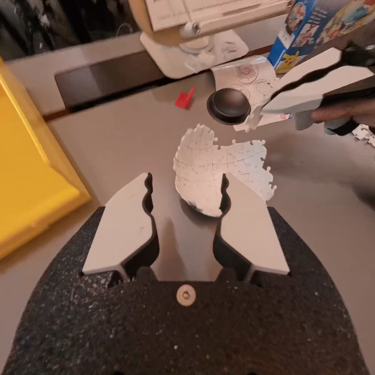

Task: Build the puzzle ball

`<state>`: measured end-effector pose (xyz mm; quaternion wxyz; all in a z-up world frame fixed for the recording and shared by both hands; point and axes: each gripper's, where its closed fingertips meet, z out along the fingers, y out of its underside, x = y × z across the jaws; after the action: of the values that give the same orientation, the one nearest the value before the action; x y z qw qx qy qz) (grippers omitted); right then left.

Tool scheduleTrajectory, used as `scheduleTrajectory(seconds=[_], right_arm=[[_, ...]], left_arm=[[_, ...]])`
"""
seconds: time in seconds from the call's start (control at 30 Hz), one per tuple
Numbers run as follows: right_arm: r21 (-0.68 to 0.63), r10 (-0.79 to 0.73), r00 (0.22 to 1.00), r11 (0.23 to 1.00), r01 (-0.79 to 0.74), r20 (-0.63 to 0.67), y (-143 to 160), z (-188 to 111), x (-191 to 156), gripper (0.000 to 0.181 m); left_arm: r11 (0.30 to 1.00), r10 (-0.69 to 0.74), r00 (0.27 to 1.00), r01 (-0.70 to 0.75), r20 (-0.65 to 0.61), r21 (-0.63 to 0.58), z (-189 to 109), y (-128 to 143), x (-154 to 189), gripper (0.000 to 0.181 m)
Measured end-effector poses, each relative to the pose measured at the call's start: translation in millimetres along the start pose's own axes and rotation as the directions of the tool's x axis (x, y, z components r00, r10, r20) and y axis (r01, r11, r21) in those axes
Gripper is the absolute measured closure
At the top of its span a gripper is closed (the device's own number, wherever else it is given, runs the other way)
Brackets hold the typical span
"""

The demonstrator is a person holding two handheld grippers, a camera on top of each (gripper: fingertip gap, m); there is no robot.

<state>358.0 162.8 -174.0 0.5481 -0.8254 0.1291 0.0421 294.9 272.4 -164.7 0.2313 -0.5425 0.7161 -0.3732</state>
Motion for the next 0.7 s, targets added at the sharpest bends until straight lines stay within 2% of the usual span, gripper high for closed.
scheduleTrajectory(seconds=[0.1, 0.23, 0.3, 0.37, 0.43, 0.5, 0.63, 0.7], right_arm=[[-0.106, -0.097, 0.995, 0.99, 0.094, -0.03, -1.8, 9.7, 4.5, 0.179], [-0.178, -0.073, 0.997, 0.982, 0.069, -0.013, -8.8, 21.8, 0.1, 0.179], [-0.207, -0.083, 0.996, 0.976, 0.074, -0.035, -7.9, 25.4, -0.1, 0.179], [-0.258, -0.083, 0.993, 0.964, 0.06, -0.078, -1.9, 27.7, 6.2, 0.179], [-0.297, -0.099, 0.991, 0.952, 0.067, -0.093, 3.0, 30.9, 9.7, 0.179], [-0.345, -0.115, 0.991, 0.935, 0.083, -0.072, 8.9, 34.1, 9.5, 0.179], [-0.384, -0.124, 0.987, 0.92, 0.076, -0.102, 6.1, 35.8, 15.0, 0.178], [-0.419, -0.126, 0.989, 0.904, 0.084, -0.072, 9.2, 37.5, 7.6, 0.178]], left_arm=[[0.976, 0.215, 0.971, -0.211, -0.1, 0.046, 13.0, -31.8, -0.6, 0.121], [0.873, 0.475, 0.818, -0.485, -0.323, 0.057, 45.2, -50.4, 5.4, 0.115], [0.872, 0.482, 0.764, -0.467, -0.429, 0.149, 62.7, -64.9, 8.0, 0.118], [0.909, 0.415, 0.712, -0.358, -0.567, 0.215, 72.4, -76.0, 13.5, 0.118], [0.936, 0.346, 0.654, -0.284, -0.673, 0.206, 78.3, -76.3, 14.8, 0.113], [0.943, 0.324, 0.609, -0.272, -0.724, 0.194, 83.0, -72.0, 16.4, 0.118], [0.894, 0.39, 0.572, -0.423, -0.721, 0.147, 93.4, -53.6, 17.2, 0.123], [0.82, 0.465, 0.521, -0.558, -0.716, 0.126, 94.2, -38.7, 18.7, 0.126]])
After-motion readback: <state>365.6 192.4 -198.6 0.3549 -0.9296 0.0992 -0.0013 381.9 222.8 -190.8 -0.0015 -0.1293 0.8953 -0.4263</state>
